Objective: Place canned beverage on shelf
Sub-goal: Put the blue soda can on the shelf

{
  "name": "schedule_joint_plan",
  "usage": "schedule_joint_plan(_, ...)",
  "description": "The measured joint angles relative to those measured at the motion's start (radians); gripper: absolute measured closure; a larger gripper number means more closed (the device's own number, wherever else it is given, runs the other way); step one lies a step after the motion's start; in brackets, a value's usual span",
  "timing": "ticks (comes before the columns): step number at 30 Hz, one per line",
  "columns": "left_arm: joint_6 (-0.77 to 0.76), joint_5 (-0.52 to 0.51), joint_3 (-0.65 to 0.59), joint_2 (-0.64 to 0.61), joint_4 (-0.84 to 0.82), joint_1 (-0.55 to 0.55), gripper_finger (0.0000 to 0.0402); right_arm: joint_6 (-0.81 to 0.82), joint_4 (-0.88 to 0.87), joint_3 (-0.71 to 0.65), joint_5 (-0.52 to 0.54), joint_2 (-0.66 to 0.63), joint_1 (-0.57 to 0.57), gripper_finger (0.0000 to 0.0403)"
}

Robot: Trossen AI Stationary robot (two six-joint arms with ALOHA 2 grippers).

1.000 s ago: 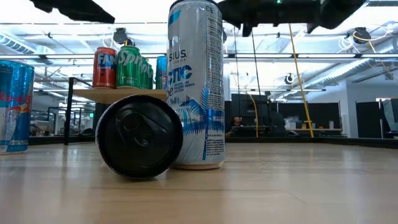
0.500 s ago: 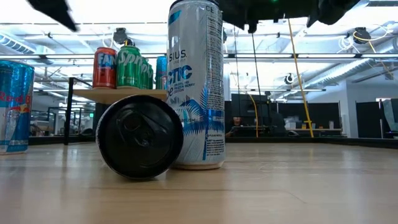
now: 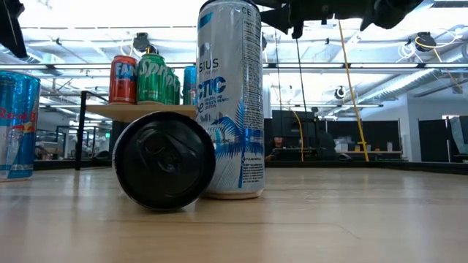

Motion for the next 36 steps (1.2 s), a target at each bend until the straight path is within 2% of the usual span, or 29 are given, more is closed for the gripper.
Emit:
schedule_joint_plan(9, 0.003, -0.019, -0.072, -0.056, 0.050, -0.013, 0.0043, 0.013, -0.010, 0.000, 0.000, 0.000, 0.000, 0.0110)
schedule_joint_plan(20, 0.000, -0.025, -0.223, -0.103, 0.128, -0.030, 0.0043, 0.016, -0.010, 0.000, -0.003, 0.000, 0.000, 0.0110)
schedule_joint_plan(26, 0.030, -0.036, -0.269, -0.103, 0.156, -0.030, 0.0046, 0.018, -0.002, 0.000, -0.053, 0.000, 0.000, 0.0110)
schedule_joint_plan(29, 0.038, -0.051, -0.273, -0.103, 0.176, -0.030, 0.0067, 0.019, -0.002, 0.000, -0.053, 0.000, 0.000, 0.0110)
schedule_joint_plan(36, 0.077, -0.091, -0.273, -0.103, 0.242, -0.029, 0.0149, 0.037, -0.002, 0.000, -0.053, 0.000, 0.000, 0.0110)
